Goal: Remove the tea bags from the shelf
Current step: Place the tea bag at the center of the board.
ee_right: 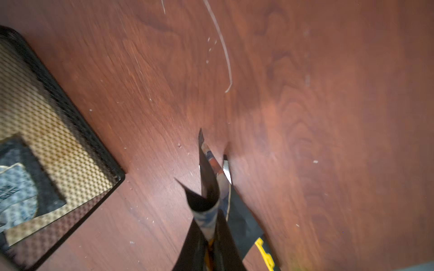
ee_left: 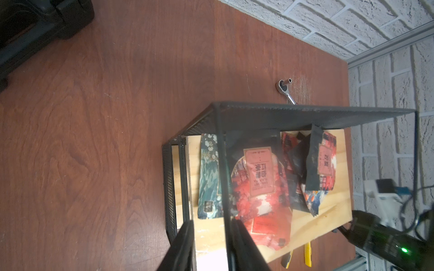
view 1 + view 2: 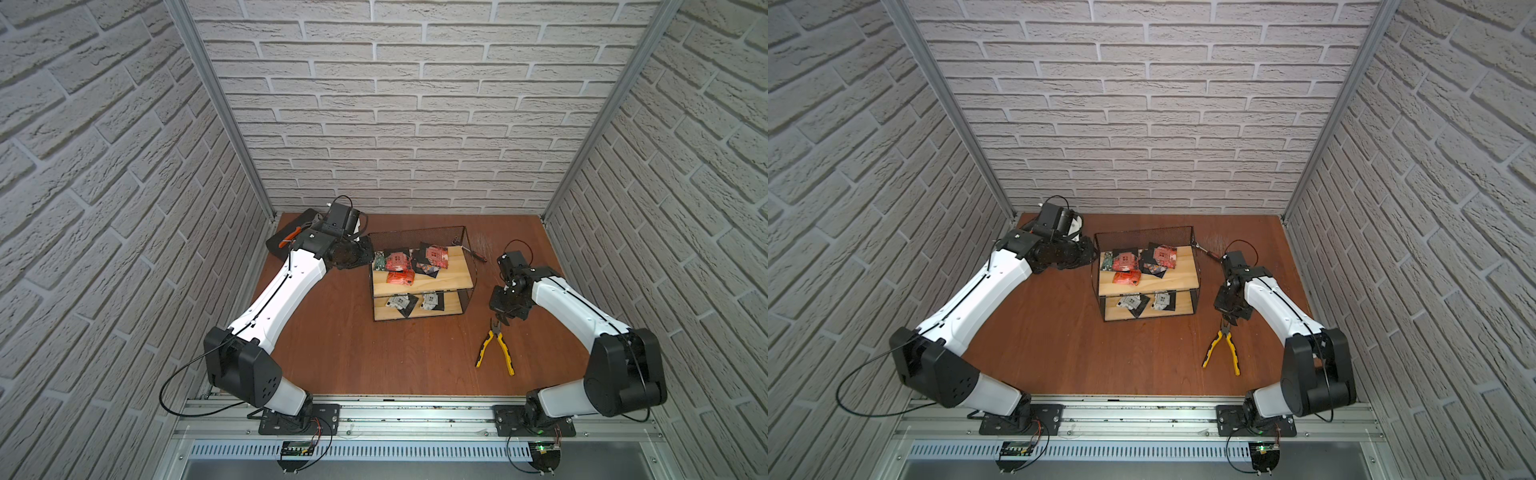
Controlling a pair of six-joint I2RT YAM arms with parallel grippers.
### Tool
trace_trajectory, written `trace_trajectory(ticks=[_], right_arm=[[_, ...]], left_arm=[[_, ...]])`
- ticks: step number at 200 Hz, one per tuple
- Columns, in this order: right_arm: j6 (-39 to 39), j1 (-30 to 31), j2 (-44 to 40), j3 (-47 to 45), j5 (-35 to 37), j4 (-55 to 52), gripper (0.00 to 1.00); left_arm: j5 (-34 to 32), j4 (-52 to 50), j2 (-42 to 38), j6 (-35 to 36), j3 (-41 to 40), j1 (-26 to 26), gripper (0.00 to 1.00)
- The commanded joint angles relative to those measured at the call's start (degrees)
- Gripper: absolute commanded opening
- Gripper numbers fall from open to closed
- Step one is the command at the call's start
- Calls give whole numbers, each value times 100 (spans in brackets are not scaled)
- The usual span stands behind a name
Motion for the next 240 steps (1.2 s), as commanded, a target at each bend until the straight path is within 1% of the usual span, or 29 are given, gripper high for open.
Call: trace_trajectory(ticks=[1, 49, 68, 88, 112, 156, 183, 219, 240], right_arm=[[81, -2, 129, 10, -273, 643, 8], [28, 1, 714, 223, -169, 892, 18], [24, 0, 915, 308, -162, 966, 27], [20, -8, 1045, 371, -142, 1002, 41], [53, -8, 948, 422, -149, 972, 51], [50, -6, 391, 603, 11, 639, 67], [36, -15, 62, 888, 249, 261, 72], [75, -25, -664, 1303, 621, -226, 70], [-258, 215, -1128, 1667, 933, -332, 70]], left_arm=[[-8, 36, 43, 88, 224, -27, 32], [-3, 31, 46, 70, 225, -24, 32], [6, 27, 31, 71, 220, -22, 32], [10, 22, 34, 70, 216, -25, 32], [19, 5, 20, 61, 225, -29, 32], [28, 22, 10, 55, 193, -31, 32], [27, 34, 20, 62, 181, -34, 31], [36, 55, 8, 60, 168, -32, 31], [45, 78, 3, 53, 148, -38, 31]])
